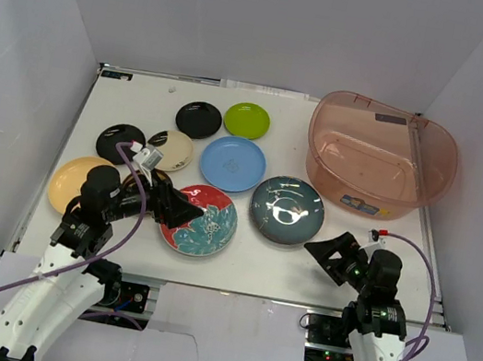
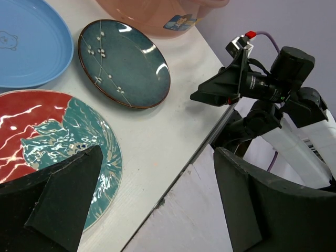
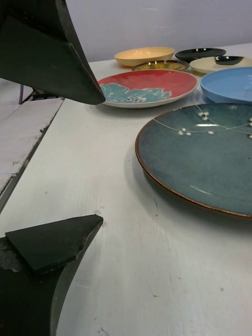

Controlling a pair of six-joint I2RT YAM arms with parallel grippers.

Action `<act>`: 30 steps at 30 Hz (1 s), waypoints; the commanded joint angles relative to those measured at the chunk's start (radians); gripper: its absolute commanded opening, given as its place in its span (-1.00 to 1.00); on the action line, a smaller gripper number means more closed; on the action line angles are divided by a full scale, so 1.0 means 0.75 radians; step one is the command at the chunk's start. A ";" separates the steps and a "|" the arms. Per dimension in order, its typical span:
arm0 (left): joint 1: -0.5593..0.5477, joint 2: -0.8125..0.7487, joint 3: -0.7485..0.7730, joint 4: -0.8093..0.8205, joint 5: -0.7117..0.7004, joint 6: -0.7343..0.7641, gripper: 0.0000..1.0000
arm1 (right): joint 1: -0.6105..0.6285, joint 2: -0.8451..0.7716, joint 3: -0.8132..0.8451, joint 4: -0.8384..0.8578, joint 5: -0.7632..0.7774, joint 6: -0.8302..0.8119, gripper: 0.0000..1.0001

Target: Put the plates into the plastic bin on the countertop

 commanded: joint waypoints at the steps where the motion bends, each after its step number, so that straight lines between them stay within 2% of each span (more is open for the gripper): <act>1: -0.002 0.007 -0.005 0.002 0.015 0.014 0.96 | 0.005 0.004 -0.029 0.204 0.021 0.067 0.81; 6: -0.002 0.017 -0.009 0.004 0.013 0.008 0.96 | 0.005 0.000 -0.204 0.367 0.102 0.183 0.57; 9: -0.002 0.021 -0.011 0.002 0.009 0.006 0.96 | 0.013 0.018 -0.368 0.519 0.151 0.253 0.51; 12: -0.002 0.021 -0.013 0.004 0.000 0.001 0.96 | 0.028 0.092 -0.427 0.627 0.202 0.257 0.49; 19: -0.002 0.037 -0.013 0.004 -0.002 -0.001 0.96 | 0.132 0.419 -0.491 1.017 0.325 0.296 0.28; 22: -0.002 0.033 -0.013 0.002 -0.008 -0.001 0.96 | 0.277 0.603 -0.477 1.181 0.436 0.313 0.21; 24: -0.002 0.037 -0.013 0.004 -0.010 -0.001 0.96 | 0.340 0.742 -0.458 1.245 0.511 0.321 0.18; 26: -0.002 0.037 -0.015 0.004 -0.010 -0.003 0.96 | 0.410 0.848 -0.436 1.300 0.554 0.341 0.05; 29: 0.000 0.039 -0.015 0.004 -0.010 -0.001 0.96 | 0.445 0.880 -0.428 1.323 0.575 0.386 0.01; 30: 0.000 0.039 -0.015 0.004 -0.010 -0.001 0.96 | 0.461 0.847 -0.420 1.294 0.642 0.392 0.01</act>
